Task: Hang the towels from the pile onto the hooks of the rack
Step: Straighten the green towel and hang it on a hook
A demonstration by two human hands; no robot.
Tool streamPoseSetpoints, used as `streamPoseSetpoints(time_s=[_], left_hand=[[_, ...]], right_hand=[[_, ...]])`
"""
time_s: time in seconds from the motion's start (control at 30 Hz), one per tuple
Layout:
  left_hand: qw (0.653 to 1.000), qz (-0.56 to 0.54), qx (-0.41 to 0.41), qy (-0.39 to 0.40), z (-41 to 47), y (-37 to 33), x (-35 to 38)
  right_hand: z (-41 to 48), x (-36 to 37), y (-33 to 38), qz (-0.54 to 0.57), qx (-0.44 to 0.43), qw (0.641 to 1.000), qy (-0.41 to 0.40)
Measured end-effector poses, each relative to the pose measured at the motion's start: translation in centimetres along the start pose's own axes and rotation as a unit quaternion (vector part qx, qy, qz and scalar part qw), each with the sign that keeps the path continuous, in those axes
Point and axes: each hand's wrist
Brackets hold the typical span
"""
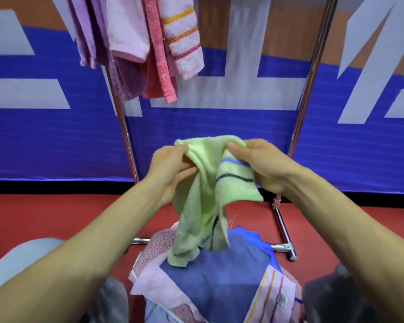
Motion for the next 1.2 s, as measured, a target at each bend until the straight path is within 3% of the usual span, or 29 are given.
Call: streamPoseSetpoints(time_s=[0.1,0.23,0.33,0.43,0.57,0.67,0.7,0.77,0.83,0.87,1.03,1.2], left_hand=[[0.995,0.079,-0.012,0.06,-0.8,0.4,0.5],[0.982,0.154,0.002,0.11,-2.1,0.8,1.3],[0.984,0.143,0.085,0.064,-2.3,0.5,1.6],[0.98,0.11,0.115,0.12,-2.5,-0.1,1.6],[0.947,0.197,0.181,0.178,-2.9,1.1,1.7],[0.94,0.199,0.244,0.13,-2.6,1.3,1.6],[0.941,0.197,0.253,0.112,-2.4,1.2,1.5],[0.944,0.195,0.25,0.093,-2.3,1.0,1.3],[0.949,0.193,0.23,0.095,-2.4,1.0,1.4],[0.95,0.196,0.221,0.099,-2.5,1.0,1.4],[0.951,0.187,0.202,0.139,-3.0,0.4,1.6],[0.945,0.198,0.198,0.17,-3.1,0.4,1.3]], right_hand=[[0.0,0.1,0.8,0.157,0.011,0.987,-0.037],[-0.1,-0.1,1.5,0.352,0.053,0.931,-0.076],[-0.1,-0.4,1.6,0.43,0.076,0.894,-0.099],[-0.5,-0.4,1.1,0.451,0.095,0.881,-0.11],[-1.1,-0.8,0.5,0.426,0.111,0.893,-0.095],[-1.7,-1.5,0.9,0.383,0.116,0.913,-0.072],[-2.0,-1.6,1.0,0.322,0.107,0.938,-0.071],[-2.3,-2.0,0.9,0.091,0.065,0.989,-0.1],[-2.5,-2.0,0.3,-0.102,-0.005,0.985,-0.139],[-2.4,-1.9,0.1,-0.136,-0.04,0.979,-0.147],[-2.3,-0.7,-0.3,-0.172,-0.181,0.968,-0.035],[-1.5,0.1,-0.3,-0.138,-0.198,0.969,-0.057]])
Point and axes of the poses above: each hand's wrist, its own z-axis towards the middle knuckle, its own x-axis out of the palm, y = z × x, and after that the axes turned 3 degrees about -y, right-handed
